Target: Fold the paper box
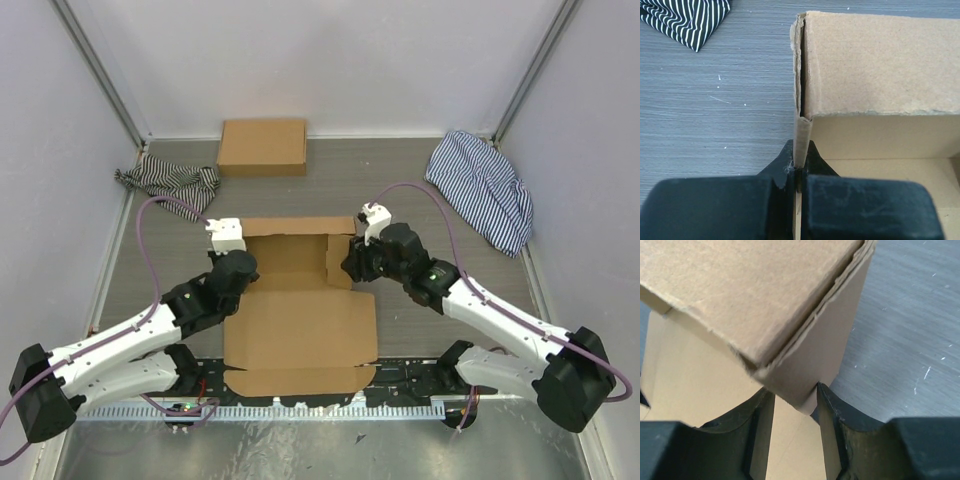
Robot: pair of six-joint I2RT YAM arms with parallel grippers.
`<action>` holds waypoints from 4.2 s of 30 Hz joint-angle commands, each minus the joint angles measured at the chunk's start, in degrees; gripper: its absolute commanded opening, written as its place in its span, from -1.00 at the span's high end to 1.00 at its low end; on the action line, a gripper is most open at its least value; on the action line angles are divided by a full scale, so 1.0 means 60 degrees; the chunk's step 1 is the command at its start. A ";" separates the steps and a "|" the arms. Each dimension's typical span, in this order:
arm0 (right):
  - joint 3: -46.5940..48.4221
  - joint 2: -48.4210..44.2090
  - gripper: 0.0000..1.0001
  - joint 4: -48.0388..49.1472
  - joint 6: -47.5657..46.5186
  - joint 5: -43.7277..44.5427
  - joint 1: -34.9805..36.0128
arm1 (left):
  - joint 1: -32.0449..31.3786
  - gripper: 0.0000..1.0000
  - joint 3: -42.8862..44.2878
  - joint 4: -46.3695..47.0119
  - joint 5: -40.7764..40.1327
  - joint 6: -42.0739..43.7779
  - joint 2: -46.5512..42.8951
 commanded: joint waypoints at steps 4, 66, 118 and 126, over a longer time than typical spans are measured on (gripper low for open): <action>0.0272 0.0345 0.18 0.1801 0.0024 0.2711 0.0984 | -0.0015 1.00 -0.0146 0.0715 0.0573 -0.0377 -0.0064; 0.3288 0.3424 0.98 -0.5278 0.7641 0.5604 0.0643 | -0.0030 0.16 0.3195 -0.3892 0.1301 -0.0753 0.0075; 1.0417 0.9359 -0.53 -0.4538 -0.2460 0.1299 -0.1853 | -0.0034 0.23 0.1918 -0.4444 0.2662 -0.1446 -0.1429; 1.0828 1.0559 -0.38 -0.4766 -0.2193 0.1060 -0.1853 | -0.0031 0.24 0.1641 -0.4455 0.2791 -0.1474 -0.1738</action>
